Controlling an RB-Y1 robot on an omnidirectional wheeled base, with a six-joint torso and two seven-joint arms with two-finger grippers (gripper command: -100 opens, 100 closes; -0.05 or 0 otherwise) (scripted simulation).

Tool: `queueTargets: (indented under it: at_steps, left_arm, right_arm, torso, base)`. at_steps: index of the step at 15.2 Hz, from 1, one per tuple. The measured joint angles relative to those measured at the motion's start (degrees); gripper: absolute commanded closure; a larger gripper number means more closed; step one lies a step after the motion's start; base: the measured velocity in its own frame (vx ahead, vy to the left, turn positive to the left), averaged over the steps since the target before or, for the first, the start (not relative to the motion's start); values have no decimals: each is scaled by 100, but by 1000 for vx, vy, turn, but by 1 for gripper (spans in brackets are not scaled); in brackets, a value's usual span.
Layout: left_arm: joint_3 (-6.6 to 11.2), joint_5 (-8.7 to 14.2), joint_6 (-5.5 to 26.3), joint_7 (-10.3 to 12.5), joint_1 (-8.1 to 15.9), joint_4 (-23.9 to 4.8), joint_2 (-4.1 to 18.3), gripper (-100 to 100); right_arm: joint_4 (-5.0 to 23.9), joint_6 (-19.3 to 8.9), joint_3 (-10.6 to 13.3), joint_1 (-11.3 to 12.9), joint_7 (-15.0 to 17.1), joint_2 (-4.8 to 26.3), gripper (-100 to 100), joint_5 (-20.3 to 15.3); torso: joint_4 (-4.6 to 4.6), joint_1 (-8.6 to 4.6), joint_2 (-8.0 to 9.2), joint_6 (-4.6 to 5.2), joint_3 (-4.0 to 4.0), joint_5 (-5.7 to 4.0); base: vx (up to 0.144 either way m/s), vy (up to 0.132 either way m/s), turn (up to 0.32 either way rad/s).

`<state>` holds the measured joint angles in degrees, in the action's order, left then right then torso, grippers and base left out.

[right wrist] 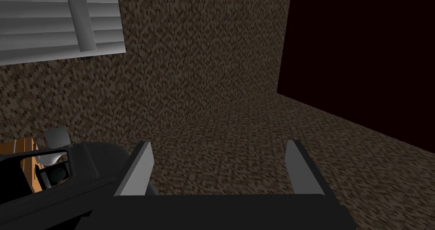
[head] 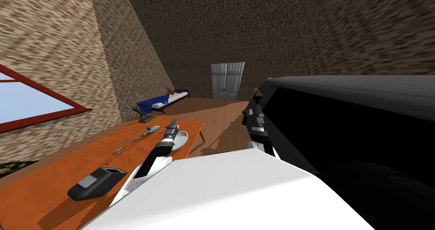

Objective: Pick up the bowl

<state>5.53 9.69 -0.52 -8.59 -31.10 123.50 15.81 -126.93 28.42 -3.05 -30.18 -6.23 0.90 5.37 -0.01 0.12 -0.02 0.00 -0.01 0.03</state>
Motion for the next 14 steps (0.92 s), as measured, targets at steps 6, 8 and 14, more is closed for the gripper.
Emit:
queueTargets:
  at_steps: [6,8,14]
  left_arm:
    - [198,223,607,-36,-29,-293,130,-100]
    - [277,305,814,-51,-6,-407,167,-100]
    - [470,517,1443,-83,-9,-652,247,-100]
  right_arm:
    - [0,0,0,0,0,0,0,0]
    - [0,0,0,0,0,0,0,0]
    - [0,0,0,0,0,0,0,0]
  torso:
    - [0,-1,1,-1,1,0]
    - [0,-1,1,0,1,0]
    - [0,0,2,0,1,1]
  base:
    - [-1,24,-62]
    - [-2,19,-56]
    - [-3,22,-64]
